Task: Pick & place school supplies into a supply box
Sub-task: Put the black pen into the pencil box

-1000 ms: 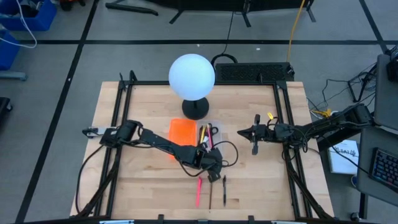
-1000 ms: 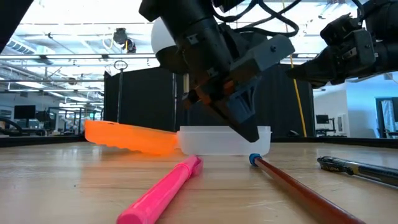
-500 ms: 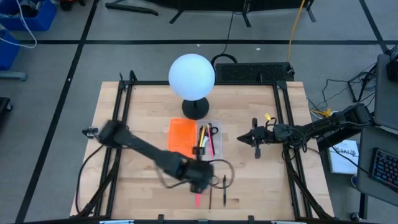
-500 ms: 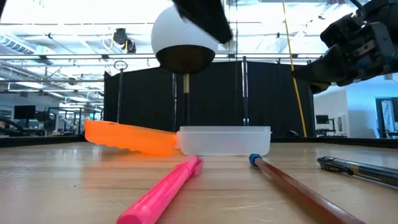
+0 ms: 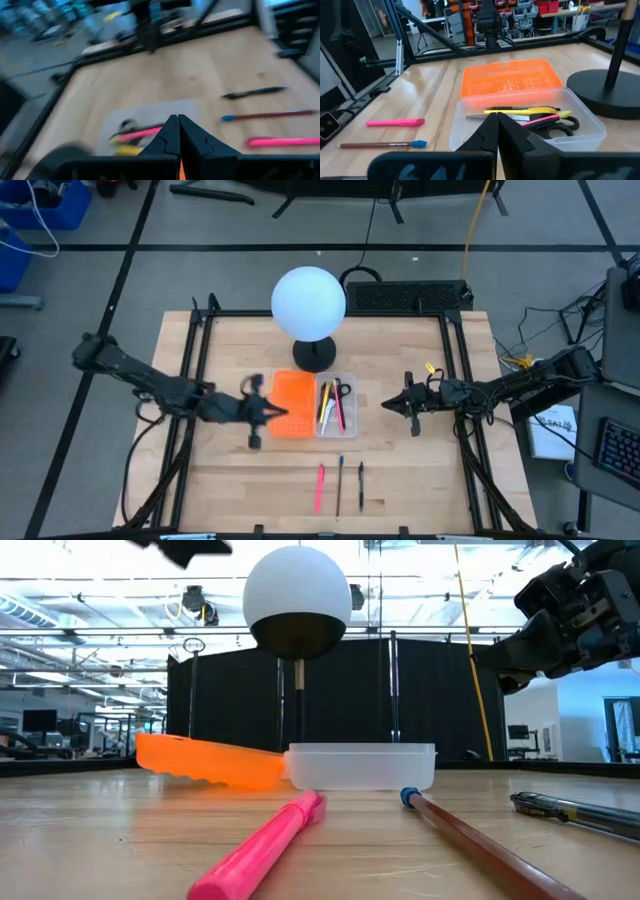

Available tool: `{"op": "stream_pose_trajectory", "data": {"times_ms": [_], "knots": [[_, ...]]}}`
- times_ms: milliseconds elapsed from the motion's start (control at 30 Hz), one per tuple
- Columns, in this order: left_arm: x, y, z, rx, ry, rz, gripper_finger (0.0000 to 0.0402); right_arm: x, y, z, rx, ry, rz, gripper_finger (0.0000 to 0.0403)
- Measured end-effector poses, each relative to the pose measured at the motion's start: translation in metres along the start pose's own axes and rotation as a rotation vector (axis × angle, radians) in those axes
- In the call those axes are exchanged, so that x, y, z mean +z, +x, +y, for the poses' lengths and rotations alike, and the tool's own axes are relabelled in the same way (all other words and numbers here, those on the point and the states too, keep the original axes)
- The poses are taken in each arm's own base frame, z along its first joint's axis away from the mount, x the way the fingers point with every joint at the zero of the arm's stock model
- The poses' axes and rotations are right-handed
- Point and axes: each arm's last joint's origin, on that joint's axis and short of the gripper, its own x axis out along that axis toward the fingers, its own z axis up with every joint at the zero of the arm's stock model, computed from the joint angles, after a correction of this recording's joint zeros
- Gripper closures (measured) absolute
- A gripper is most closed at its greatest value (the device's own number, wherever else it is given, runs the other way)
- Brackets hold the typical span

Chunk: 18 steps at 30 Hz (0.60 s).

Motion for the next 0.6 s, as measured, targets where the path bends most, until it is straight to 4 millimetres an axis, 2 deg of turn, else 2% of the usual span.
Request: {"op": "stream_pose_trajectory", "data": {"times_ms": [100,167,267,433,600], "knots": [[-0.018,-0.021,0.008,0.016,0.006,-0.024,0.0401,0.002,0.0,0.0,0.003,-0.021,-0.017,0.0403],[-0.023,-0.038,0.012,-0.043,0.024,-0.104,0.0401,0.003,0.0,0.001,0.005,-0.022,-0.033,0.0403],[-0.027,-0.059,0.023,-0.035,0.008,-0.215,0.0401,0.005,0.0,0.001,0.007,-0.043,-0.051,0.0403],[-0.039,-0.077,0.04,0.0,0.019,-0.279,0.04,0.005,0.0,0.001,0.006,-0.08,-0.057,0.0403],[-0.052,-0.088,0.042,-0.164,0.133,-0.33,0.04,0.013,-0.001,0.002,0.012,-0.056,-0.137,0.0403]]}}
